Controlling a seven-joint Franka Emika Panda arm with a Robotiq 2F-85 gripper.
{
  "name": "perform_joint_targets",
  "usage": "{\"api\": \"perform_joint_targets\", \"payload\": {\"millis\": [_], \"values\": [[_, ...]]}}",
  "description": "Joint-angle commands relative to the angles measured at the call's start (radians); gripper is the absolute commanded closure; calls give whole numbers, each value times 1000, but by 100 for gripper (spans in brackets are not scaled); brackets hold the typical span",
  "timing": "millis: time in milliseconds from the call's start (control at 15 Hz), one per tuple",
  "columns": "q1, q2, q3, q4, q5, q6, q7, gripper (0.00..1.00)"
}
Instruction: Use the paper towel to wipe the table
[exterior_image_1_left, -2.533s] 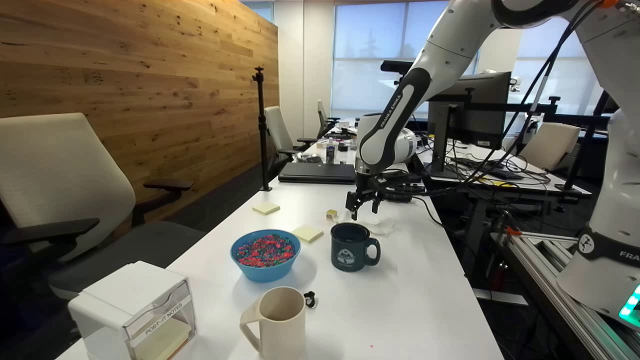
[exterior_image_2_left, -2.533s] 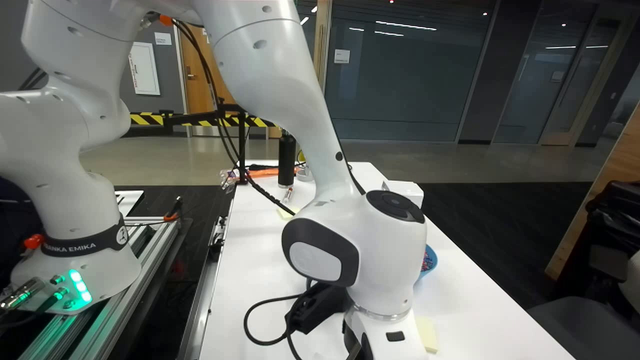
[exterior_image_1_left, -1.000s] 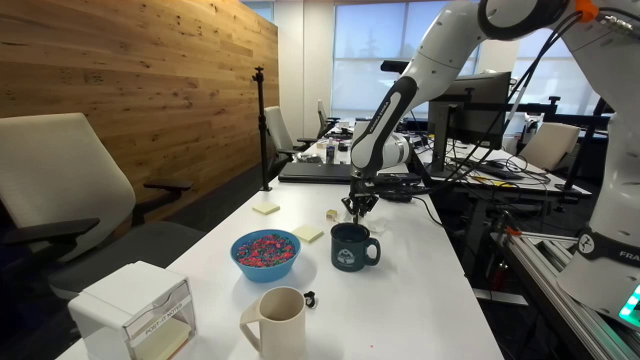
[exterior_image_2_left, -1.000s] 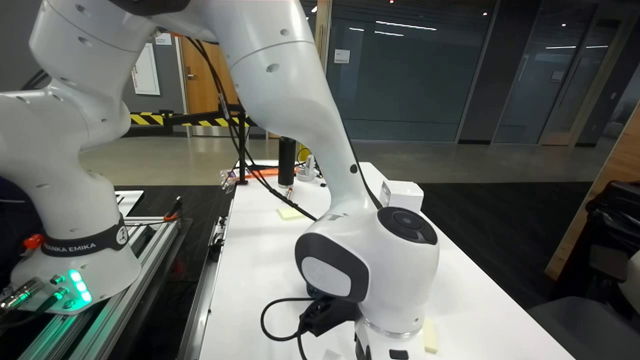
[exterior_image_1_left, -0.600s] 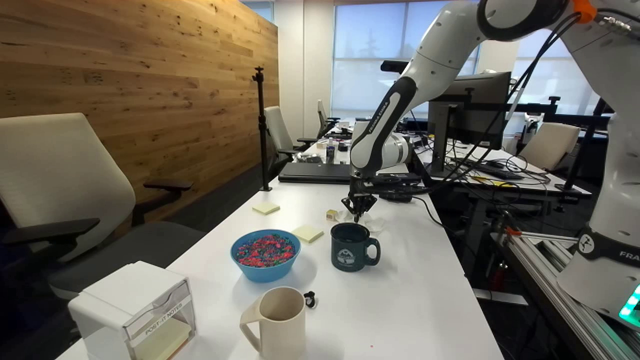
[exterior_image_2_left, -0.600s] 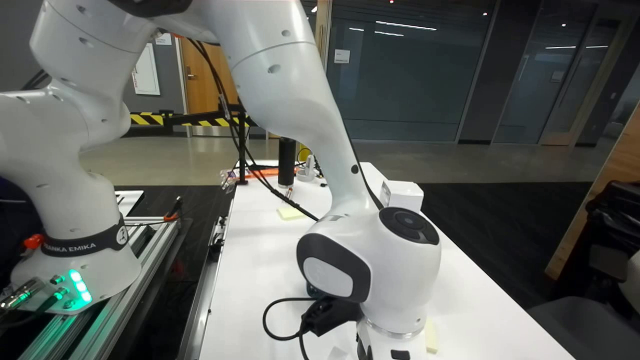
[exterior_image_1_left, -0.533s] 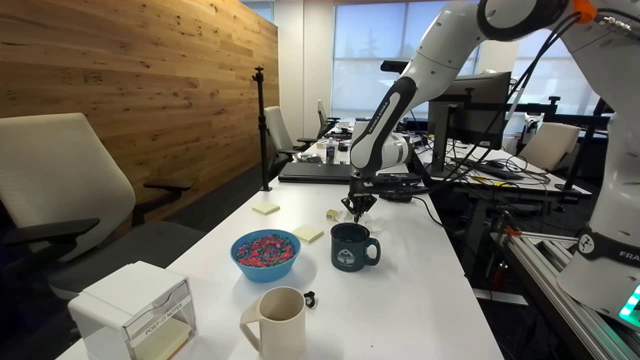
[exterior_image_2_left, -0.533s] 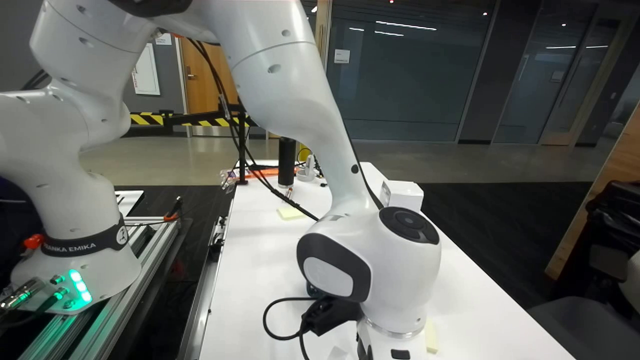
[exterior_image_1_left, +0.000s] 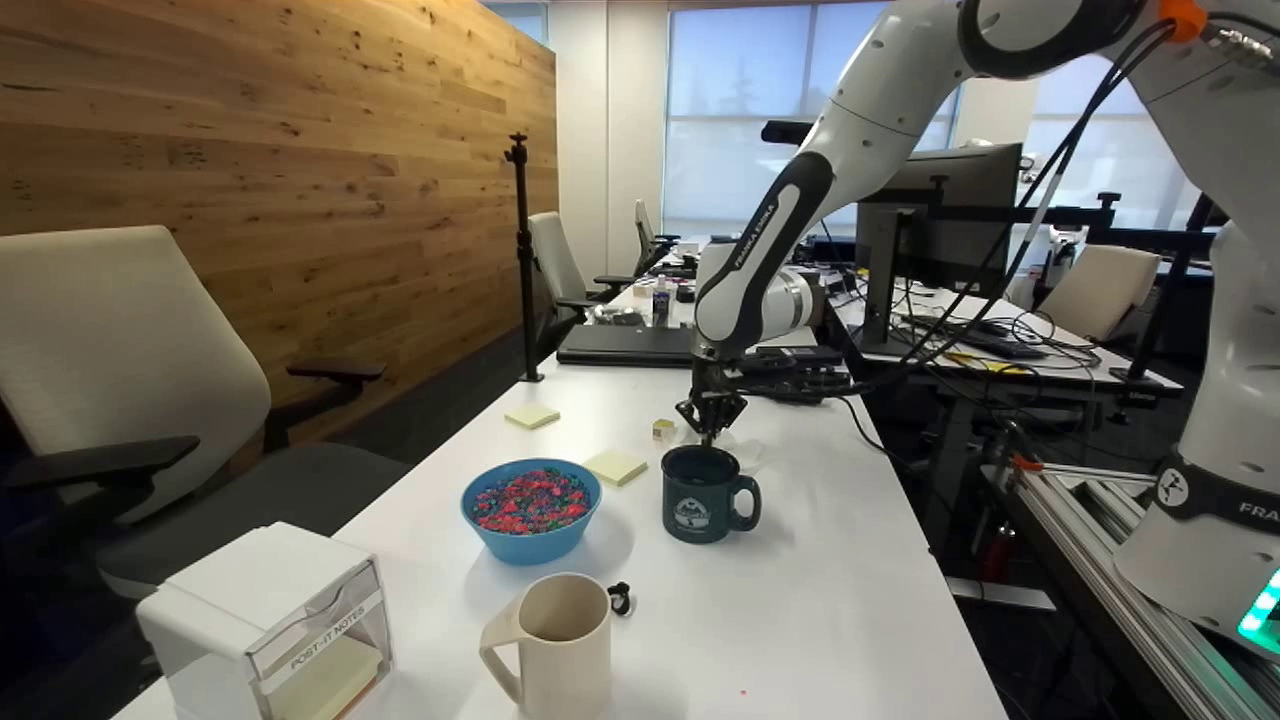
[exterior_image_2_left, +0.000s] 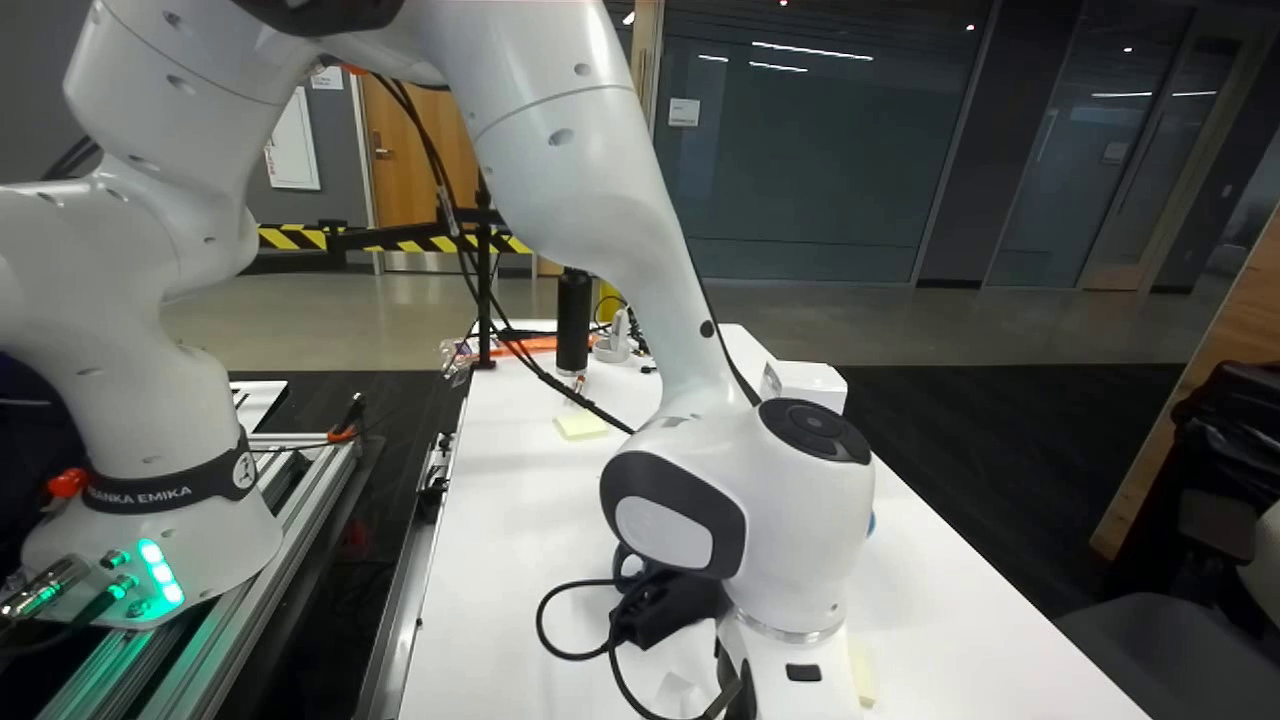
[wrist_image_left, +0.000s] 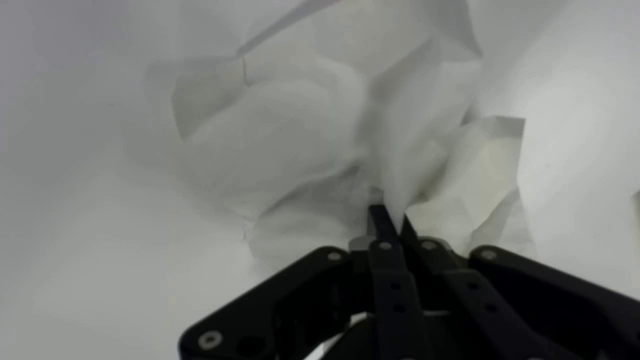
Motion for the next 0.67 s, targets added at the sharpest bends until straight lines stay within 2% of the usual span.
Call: {"api": "perform_joint_targets", "payload": {"millis": [0,600], "values": [[33,-19,-3,-59,-29,33,-33,100],[80,-96,-7,-190,-110,47,-135,100]]}}
